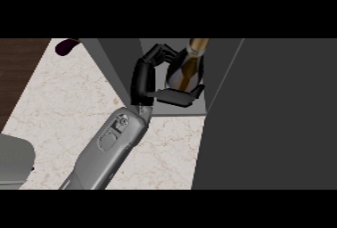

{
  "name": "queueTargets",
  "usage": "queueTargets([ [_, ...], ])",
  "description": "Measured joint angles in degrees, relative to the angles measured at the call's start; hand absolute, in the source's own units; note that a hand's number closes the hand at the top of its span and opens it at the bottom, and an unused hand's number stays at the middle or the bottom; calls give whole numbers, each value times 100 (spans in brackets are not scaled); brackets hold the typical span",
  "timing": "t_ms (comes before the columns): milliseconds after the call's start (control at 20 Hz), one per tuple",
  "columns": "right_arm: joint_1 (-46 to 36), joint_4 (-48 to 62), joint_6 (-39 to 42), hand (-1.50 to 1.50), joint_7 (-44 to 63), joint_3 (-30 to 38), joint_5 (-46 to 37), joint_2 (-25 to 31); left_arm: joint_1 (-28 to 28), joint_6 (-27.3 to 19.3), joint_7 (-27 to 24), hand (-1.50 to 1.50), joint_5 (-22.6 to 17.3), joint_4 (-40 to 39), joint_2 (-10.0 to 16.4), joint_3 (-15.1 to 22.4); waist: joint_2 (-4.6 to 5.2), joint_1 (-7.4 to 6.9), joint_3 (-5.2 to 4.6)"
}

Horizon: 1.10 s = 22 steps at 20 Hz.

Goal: Pick up the wine, place it into the cabinet and close the cabinet

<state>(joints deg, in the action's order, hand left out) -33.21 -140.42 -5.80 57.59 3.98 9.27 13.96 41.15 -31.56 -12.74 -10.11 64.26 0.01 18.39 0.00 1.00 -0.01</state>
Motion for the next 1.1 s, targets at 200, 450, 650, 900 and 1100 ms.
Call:
queueTargets([
  [200, 1, 86, 74, -150, -100, 130, 36, 20, 115, 25, -259, 150, -143, -438, 0, -51, 5, 1, 1],
  [450, -20, 145, 112, -150, -112, 207, 76, 15, 182, -8, -770, 150, -599, -1011, -1, 64, 12, 40, 0],
  [650, -55, 163, 111, -150, -112, 112, 91, -29, 254, -158, -963, 150, -946, -1346, -1, 316, 12, 57, -1],
  [900, -113, 209, 113, -150, -124, 144, 140, -42, 248, -178, -1471, 150, -1084, -2007, -1, 485, 17, 70, -1],
  [1100, -183, 227, 115, -150, -124, 123, 163, -49, 366, -236, -1723, 150, -1197, -2479, -1, 574, 21, 69, -3],
])
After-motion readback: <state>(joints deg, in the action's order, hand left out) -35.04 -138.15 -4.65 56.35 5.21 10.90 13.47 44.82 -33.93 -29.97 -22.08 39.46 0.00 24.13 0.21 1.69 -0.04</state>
